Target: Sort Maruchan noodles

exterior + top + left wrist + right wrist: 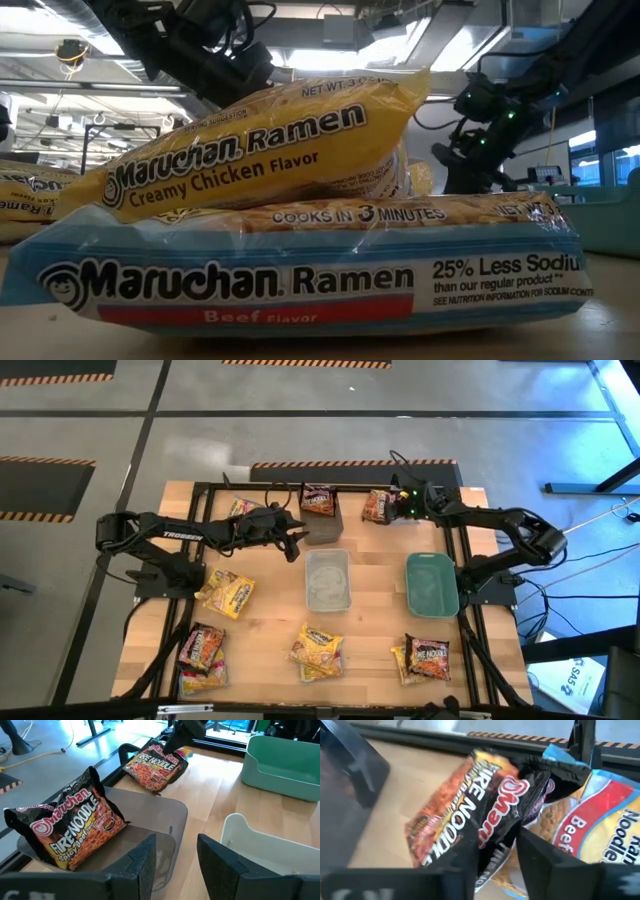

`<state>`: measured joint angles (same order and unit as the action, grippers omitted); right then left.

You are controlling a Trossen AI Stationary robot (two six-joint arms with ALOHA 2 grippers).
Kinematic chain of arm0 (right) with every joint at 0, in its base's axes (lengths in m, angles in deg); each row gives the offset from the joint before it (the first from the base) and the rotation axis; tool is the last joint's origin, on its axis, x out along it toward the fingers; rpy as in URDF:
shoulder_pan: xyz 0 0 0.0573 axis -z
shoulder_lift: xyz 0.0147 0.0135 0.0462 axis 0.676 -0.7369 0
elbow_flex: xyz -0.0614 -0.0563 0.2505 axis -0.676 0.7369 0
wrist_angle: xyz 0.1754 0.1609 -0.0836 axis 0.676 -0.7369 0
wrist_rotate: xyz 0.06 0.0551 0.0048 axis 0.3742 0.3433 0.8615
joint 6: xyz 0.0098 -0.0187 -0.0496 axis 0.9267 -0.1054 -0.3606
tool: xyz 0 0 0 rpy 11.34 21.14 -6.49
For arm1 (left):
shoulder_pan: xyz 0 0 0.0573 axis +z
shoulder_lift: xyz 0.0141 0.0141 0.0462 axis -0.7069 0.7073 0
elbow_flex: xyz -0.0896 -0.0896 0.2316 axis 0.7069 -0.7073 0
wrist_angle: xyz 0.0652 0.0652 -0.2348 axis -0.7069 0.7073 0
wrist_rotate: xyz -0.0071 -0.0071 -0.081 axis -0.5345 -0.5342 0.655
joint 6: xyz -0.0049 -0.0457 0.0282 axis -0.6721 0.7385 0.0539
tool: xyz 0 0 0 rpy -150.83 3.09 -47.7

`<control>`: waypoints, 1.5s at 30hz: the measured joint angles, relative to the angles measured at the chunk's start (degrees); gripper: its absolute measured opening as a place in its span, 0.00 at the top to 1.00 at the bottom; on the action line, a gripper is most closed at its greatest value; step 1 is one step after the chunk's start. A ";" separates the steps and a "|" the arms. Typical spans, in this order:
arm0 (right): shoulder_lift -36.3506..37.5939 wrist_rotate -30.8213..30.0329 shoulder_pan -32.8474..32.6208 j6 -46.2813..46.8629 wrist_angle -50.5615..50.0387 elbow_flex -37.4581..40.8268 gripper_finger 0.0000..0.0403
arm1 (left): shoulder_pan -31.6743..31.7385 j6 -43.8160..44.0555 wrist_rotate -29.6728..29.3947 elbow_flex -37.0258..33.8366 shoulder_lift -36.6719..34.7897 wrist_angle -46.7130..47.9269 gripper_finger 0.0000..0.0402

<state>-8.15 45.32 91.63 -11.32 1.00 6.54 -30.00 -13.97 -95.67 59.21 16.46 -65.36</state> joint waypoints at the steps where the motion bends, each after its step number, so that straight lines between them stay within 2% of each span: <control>1: -0.50 -0.07 0.00 -0.47 0.21 0.01 0.79 | 0.00 0.00 0.00 0.00 0.00 -0.02 0.66; 7: -0.86 0.49 0.00 -2.70 3.46 0.02 0.96 | 0.00 0.00 0.00 0.00 0.00 -0.01 0.66; 9: -0.86 0.50 0.00 -3.25 4.21 0.02 0.99 | 0.00 0.00 0.00 0.00 0.00 -0.02 0.66; 18: -0.84 6.08 -0.02 -5.44 6.15 0.04 0.99 | 0.00 0.00 -0.02 0.00 -0.02 -0.02 0.66; 23: 0.02 13.95 -0.09 -6.63 7.21 0.03 1.00 | 0.00 0.00 -0.02 0.00 0.00 -0.02 0.66; 25: 0.28 15.36 -1.76 -7.80 5.71 0.02 1.00 | 0.00 0.00 -0.02 0.00 -0.01 -0.02 0.66; 29: 0.26 15.78 -5.75 -8.93 1.72 0.02 1.00 | -0.02 0.00 -0.02 0.00 0.00 0.00 0.66; 34: 0.24 9.63 -6.52 -9.93 2.87 0.02 1.00 | -0.01 -0.01 -0.02 0.00 0.00 -0.02 0.66; 39: 0.21 7.96 -5.92 -14.18 0.72 -1.90 0.93 | 0.00 -0.02 -0.02 0.00 0.00 0.00 0.66; 45: 0.82 9.84 -8.16 -22.59 -3.81 -5.30 0.73 | 0.00 -0.02 -0.03 0.00 0.00 -0.01 0.66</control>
<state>-7.33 55.16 83.47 -33.91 -2.81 1.24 -30.00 -13.99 -95.70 59.21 16.46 -65.36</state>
